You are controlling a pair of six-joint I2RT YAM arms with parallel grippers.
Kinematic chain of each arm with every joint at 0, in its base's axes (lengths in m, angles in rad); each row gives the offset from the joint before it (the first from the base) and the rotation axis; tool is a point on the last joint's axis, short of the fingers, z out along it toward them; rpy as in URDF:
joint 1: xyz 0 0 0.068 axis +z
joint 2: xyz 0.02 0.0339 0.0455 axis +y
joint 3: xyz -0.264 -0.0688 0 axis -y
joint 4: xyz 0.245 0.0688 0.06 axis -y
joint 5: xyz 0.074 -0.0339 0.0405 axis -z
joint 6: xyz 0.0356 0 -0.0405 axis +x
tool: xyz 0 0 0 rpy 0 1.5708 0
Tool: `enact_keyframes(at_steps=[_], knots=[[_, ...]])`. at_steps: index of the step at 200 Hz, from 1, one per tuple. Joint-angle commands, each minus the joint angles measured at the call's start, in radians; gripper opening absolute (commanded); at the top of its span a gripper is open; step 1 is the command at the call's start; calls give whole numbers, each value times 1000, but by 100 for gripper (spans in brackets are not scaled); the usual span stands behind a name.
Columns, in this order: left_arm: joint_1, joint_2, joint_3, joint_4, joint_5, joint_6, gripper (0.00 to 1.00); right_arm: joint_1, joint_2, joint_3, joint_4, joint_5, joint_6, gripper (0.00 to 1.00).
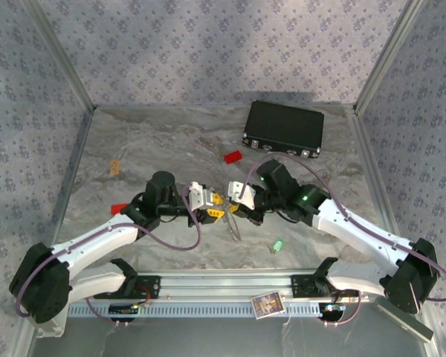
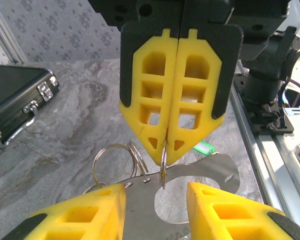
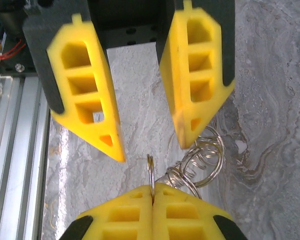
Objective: Put the keys on the keyring
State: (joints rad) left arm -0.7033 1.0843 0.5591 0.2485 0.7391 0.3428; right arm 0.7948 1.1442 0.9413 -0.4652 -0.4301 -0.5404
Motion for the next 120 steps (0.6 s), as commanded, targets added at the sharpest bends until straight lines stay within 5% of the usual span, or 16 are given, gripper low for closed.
enact_keyframes(at_steps=[1, 49, 120], knots=[[2, -33, -38, 65, -4, -36, 40, 7, 8, 56, -87, 16, -53, 0], [7, -24, -39, 60, 22, -55, 42, 19, 44, 120, -167, 26, -97, 0], [8, -8, -23, 24, 57, -44, 31, 54, 97, 182, -195, 73, -115, 0]])
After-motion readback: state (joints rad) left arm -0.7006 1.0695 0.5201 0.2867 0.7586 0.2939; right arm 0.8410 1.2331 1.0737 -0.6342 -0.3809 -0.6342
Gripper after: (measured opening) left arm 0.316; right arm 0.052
